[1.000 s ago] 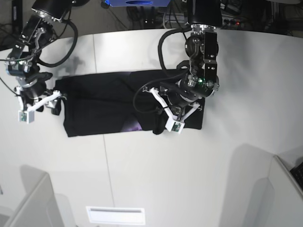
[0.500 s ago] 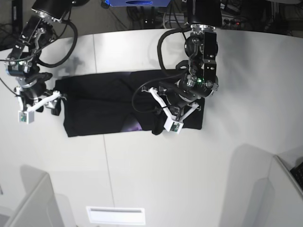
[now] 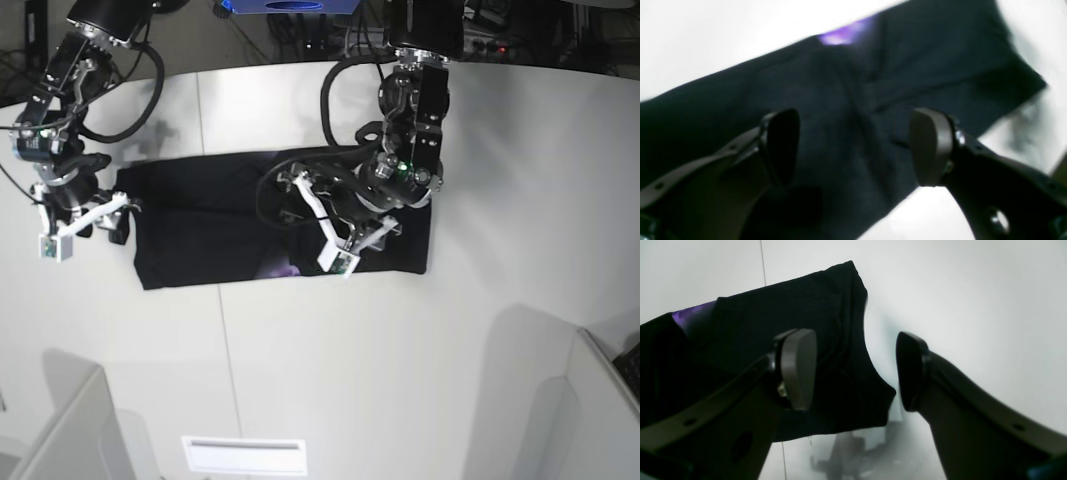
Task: Fold the T-shirt properly
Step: 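Fold the strip end held by the left gripper toward the middle, then release the folded end and raise the left gripper away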
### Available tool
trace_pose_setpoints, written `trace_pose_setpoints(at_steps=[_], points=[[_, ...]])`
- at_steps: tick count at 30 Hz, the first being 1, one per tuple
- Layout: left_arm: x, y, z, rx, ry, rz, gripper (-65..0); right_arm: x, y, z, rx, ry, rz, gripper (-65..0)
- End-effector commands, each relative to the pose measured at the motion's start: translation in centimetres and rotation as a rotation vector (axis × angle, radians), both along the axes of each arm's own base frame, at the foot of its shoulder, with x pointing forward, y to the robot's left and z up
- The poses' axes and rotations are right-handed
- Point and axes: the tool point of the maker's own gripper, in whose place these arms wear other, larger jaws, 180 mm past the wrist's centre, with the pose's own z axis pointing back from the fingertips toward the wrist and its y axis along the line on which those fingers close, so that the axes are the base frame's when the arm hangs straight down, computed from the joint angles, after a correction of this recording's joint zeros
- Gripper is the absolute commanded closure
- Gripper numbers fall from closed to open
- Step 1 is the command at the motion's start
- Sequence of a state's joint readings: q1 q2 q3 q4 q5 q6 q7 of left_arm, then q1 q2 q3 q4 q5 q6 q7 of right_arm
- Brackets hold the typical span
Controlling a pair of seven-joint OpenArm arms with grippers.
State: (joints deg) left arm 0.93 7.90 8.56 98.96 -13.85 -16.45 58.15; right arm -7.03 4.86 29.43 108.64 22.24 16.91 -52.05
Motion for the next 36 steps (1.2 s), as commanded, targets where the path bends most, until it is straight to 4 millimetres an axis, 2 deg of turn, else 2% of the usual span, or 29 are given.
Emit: trace_pose_setpoints(at_steps=[1, 4, 6, 7, 9, 11, 13, 15, 17, 23, 25, 27, 30, 36], points=[[0.7, -1.1, 1.5, -0.034, -0.045, -0.016, -49.4, 0.8, -0.3, 1.5, -0.016, -0.055, 0.005, -36.3], [0.7, -1.1, 2.0, -0.037, -0.059, -0.016, -49.2, 0.8, -0.4, 1.5, -0.016, -0.054, 0.003, -36.5], [1.3, 0.7, 2.8, -0.040, -0.084, 0.040, -45.6, 0.7, -0.4, 1.4, -0.016, -0.042, 0.002, -36.6], [1.9, 2.3, 3.5, -0.039, -0.106, 0.088, -40.3, 0.6, -0.4, 1.2, -0.011, -0.022, 0.004, -36.8], [2.0, 5.8, 4.0, -0.029, -0.122, 0.189, -23.7, 0.6, -0.2, 1.1, -0.004, 0.014, 0.011, -36.9], [1.7, 10.2, 3.9, 0.002, -0.126, 0.307, -0.5, 0.9, -0.1, 1.1, 0.005, 0.051, 0.017, -38.7], [1.1, 14.6, 3.2, 0.054, -0.114, 0.401, 0.0, 1.3, 0.3, 1.3, 0.020, 0.081, 0.024, -43.1], [0.2, 18.4, 2.5, 0.122, -0.101, 0.452, 0.0, 1.6, 0.6, 1.5, 0.031, 0.103, 0.030, -44.7], [-1.0, 21.3, 2.0, 0.202, -0.096, 0.441, 0.0, 2.3, 0.7, 1.0, 0.056, 0.133, 0.034, -45.3], [-4.5, 28.9, 2.1, 0.359, -0.097, 0.452, 0.0, 3.2, -0.7, -4.4, 0.285, 0.331, -0.027, -45.5], [-5.4, 31.0, 2.5, 0.385, -0.099, 0.487, 0.0, 3.5, -1.2, -5.5, 0.347, 0.349, -0.002, -45.5], [-5.9, 32.0, 2.7, 0.404, -0.100, 0.495, 0.0, 3.9, -1.6, -6.1, 0.409, 0.356, 0.008, -45.5], [-6.2, 32.6, 2.7, 0.429, -0.095, 0.483, 0.0, 3.9, -2.0, -6.7, 0.450, 0.366, 0.005, -45.5], [-6.3, 32.2, 1.7, 0.406, -0.069, 0.477, 0.0, 3.3, -1.1, -8.8, 0.503, 0.408, 0.003, -45.5]])
